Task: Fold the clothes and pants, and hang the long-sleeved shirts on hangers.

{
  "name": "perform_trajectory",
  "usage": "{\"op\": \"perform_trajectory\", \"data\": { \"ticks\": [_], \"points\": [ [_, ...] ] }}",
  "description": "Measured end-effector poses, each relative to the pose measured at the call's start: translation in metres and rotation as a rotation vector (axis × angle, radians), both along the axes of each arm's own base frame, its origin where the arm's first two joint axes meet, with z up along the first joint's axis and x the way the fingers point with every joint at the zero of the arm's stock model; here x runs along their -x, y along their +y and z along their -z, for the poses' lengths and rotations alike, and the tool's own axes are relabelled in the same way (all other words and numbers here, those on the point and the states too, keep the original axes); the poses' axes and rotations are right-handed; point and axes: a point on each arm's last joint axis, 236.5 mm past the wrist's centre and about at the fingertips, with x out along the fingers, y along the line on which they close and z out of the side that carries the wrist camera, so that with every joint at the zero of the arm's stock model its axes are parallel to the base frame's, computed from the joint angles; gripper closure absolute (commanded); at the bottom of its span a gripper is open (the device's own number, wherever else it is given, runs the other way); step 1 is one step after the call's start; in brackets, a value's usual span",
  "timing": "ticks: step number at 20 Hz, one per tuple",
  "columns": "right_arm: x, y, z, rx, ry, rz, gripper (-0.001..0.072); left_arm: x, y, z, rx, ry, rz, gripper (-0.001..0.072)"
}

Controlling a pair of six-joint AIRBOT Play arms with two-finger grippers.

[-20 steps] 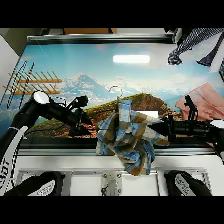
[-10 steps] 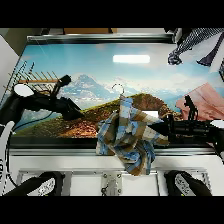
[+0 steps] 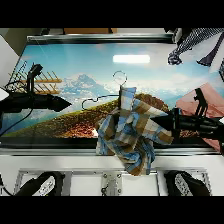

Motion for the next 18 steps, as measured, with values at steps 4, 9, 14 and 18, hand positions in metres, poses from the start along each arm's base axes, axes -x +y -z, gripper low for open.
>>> {"op": "perform_trajectory", "data": {
  "ticks": [4, 9, 14, 18],
  "points": [
    [-0.007, -0.001, -0.032, 0.019, -0.078, 0.039, 0.0702, 0.038, -0.030, 0.031, 0.060, 0.121, -0.099, 0.0066],
    [-0.010, -0.002, -0.045, 0.021, -0.089, 0.070, 0.0702, 0.075, -0.086, 0.071, 0.146, 0.304, -0.244, 0.0067],
    [-0.011, -0.003, -0.048, 0.018, -0.088, 0.081, 0.0703, 0.086, -0.129, 0.084, 0.270, 0.377, -0.362, 0.0086],
    [-0.011, -0.003, -0.048, 0.017, -0.085, 0.084, 0.0702, 0.087, -0.145, 0.098, 0.325, 0.450, -0.423, 0.0086]
  ]
}}
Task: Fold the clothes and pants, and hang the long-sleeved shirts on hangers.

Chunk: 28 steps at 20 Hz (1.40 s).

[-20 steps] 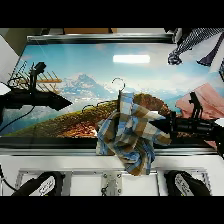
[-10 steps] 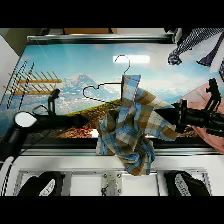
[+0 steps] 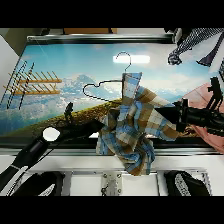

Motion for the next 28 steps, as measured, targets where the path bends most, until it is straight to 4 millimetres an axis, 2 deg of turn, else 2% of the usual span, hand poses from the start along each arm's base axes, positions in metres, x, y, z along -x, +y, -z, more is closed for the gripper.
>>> {"op": "perform_trajectory", "data": {
  "ticks": [6, 7, 10, 11, 13, 16, 19, 22, 24, 28],
  "points": [
    [0.000, 0.000, 0.000, -0.005, 0.010, 0.002, 0.0702, 0.009, -0.030, 0.024, 0.068, 0.114, 0.003, 0.0087],
    [0.000, 0.000, 0.000, -0.006, 0.013, 0.003, 0.0702, 0.010, -0.035, 0.026, 0.072, 0.124, 0.010, 0.0106],
    [0.000, 0.000, 0.000, -0.010, 0.020, 0.004, 0.0702, 0.005, -0.050, 0.027, 0.081, 0.131, 0.028, 0.0642],
    [0.000, 0.000, 0.000, -0.012, 0.026, 0.005, 0.0702, 0.000, -0.053, 0.026, 0.079, 0.123, 0.031, 0.0692],
    [0.002, 0.001, -0.001, -0.014, 0.033, 0.006, 0.0702, -0.012, -0.051, 0.025, 0.064, 0.099, 0.033, 0.0693],
    [0.005, 0.002, -0.005, -0.016, 0.035, 0.011, 0.0703, -0.038, -0.027, 0.017, 0.058, 0.065, -0.019, 0.0694],
    [0.013, 0.007, -0.011, -0.019, 0.038, 0.008, 0.0703, -0.063, 0.018, 0.001, 0.039, 0.014, -0.086, 0.0694],
    [0.025, 0.017, -0.015, -0.014, 0.048, -0.022, 0.0703, -0.074, 0.058, -0.012, 0.007, -0.025, -0.127, 0.0694],
    [0.033, 0.023, -0.009, 0.016, 0.075, -0.044, 0.0703, -0.080, 0.082, -0.020, -0.026, -0.056, -0.151, 0.0694],
    [0.040, 0.025, 0.002, 0.065, 0.112, -0.047, 0.0703, -0.089, 0.115, -0.041, -0.092, -0.110, -0.154, 0.0694]
  ]
}}
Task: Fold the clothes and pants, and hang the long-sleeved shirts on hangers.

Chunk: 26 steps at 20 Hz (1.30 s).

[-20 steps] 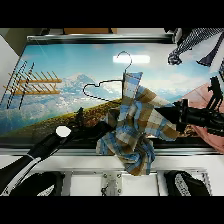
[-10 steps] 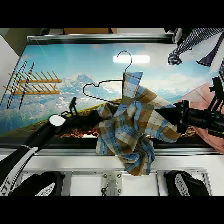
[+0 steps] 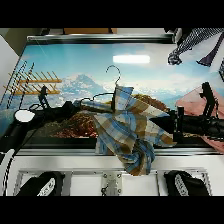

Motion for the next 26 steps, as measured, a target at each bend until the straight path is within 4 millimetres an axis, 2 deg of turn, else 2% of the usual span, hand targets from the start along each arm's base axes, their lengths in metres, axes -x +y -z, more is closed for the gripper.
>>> {"op": "perform_trajectory", "data": {
  "ticks": [4, 8, 11, 14, 17, 20, 23, 26],
  "points": [
    [0.002, -0.002, 0.008, 0.031, 0.027, 0.008, 0.0703, -0.008, 0.016, -0.015, -0.078, -0.012, 0.053, 0.0694],
    [0.006, -0.007, 0.024, 0.092, 0.078, 0.009, 0.0703, -0.020, 0.025, -0.040, -0.163, -0.042, 0.130, 0.0694],
    [0.017, -0.006, 0.029, 0.110, 0.110, -0.023, 0.0703, -0.031, 0.033, -0.069, -0.235, -0.089, 0.180, 0.0693],
    [0.031, 0.003, 0.031, 0.115, 0.136, -0.080, 0.0703, -0.039, 0.039, -0.108, -0.305, -0.148, 0.226, 0.0693],
    [0.046, 0.022, 0.017, 0.060, 0.128, -0.162, 0.0703, -0.044, 0.039, -0.152, -0.370, -0.220, 0.274, 0.0693],
    [0.053, 0.040, -0.008, -0.023, 0.087, -0.216, 0.0703, -0.041, 0.030, -0.195, -0.412, -0.299, 0.320, 0.0694],
    [0.053, 0.051, -0.037, -0.110, 0.021, -0.237, 0.0703, -0.032, 0.021, -0.230, -0.457, -0.369, 0.362, 0.0693],
    [0.044, 0.053, -0.055, -0.150, -0.035, -0.208, 0.0703, -0.027, 0.030, -0.257, -0.559, -0.419, 0.356, 0.0693]
  ]
}}
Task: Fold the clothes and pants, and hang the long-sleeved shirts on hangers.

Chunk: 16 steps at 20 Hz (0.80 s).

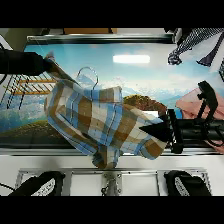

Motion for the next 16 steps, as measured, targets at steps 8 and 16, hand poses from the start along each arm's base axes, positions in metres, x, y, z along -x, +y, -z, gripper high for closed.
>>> {"op": "perform_trajectory", "data": {
  "ticks": [8, 16],
  "points": [
    [-0.012, 0.001, -0.016, -0.033, -0.060, 0.047, 0.0703, -0.004, 0.003, -0.012, -0.037, -0.013, -0.007, 0.0693],
    [-0.005, 0.003, -0.017, -0.038, -0.052, 0.017, 0.0703, -0.026, -0.024, 0.010, 0.059, 0.057, 0.060, 0.0015]
  ]
}}
